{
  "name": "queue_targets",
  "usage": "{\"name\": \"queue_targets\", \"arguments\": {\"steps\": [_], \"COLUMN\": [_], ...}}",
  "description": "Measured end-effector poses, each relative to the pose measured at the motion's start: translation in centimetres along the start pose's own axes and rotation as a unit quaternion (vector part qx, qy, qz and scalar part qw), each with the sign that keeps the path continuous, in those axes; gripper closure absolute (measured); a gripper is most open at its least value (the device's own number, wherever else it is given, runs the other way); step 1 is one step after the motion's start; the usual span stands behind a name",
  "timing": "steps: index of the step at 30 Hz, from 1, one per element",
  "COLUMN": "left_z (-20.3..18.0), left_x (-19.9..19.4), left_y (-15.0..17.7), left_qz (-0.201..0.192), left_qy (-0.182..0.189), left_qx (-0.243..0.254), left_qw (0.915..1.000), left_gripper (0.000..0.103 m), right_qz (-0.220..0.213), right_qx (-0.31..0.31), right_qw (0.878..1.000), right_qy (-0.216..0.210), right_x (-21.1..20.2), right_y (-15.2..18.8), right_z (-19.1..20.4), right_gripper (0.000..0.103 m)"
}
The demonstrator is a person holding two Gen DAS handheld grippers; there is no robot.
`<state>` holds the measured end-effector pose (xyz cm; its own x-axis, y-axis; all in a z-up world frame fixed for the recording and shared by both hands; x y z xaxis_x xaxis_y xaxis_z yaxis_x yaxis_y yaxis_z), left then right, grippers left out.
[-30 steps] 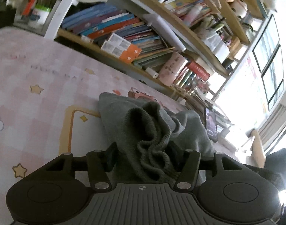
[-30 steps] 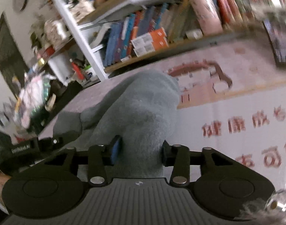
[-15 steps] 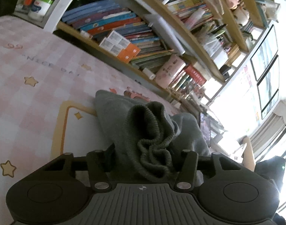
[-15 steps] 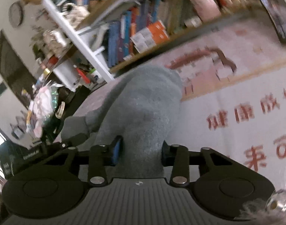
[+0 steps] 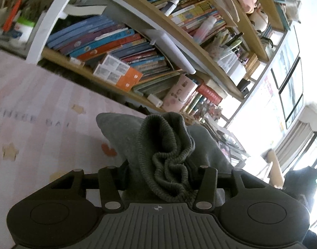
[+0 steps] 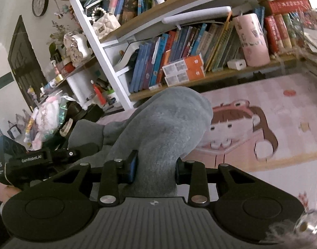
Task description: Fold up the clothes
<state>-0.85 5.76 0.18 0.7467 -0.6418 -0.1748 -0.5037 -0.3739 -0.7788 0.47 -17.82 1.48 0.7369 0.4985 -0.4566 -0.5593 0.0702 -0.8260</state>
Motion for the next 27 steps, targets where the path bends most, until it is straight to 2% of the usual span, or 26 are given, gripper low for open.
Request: {"name": "queue_targets", "arguments": {"steps": [7,16,27], "left_z": [1.2,4.8,10.6], "left_x": [3.2,7.1,12.2], "left_y": [-3.4,-7.0,-10.5], "left_qz": [0.005,0.007,-0.010], "left_qy": [-0.008,-0.026,-0.008], "left_qx": [0.023,0.019,-0.005], "left_qw": [0.9997,0.9995,0.9999], "left_gripper": [0.056,0.055,0.056], "right_qz": [-0.003,0.009,0.016], "right_qx": [0.006,0.023,0.057], "right_qw": [1.000,1.000,0.998], "right_qy": [-0.007,-0.014,-0.009], "right_x": [3.8,9.8,16.7], "right_y": [-3.7,-6.9,-10.4], "right_z": [-1.5,-3.2,-5.7], "right_gripper": [0.073,0.073,0.073]}}
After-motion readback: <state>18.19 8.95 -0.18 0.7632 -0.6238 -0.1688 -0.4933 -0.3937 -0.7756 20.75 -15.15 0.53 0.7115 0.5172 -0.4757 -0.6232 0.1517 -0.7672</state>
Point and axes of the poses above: each gripper's, at about its wrist camera, not at the fingertips, and x roughly the way its jaws point, z to its left, y to its underside, the point moved 6 cm from there along x, roughly the way its jaws point, and after that the axes turned 13 degrees about y, right-handed, at the moved point
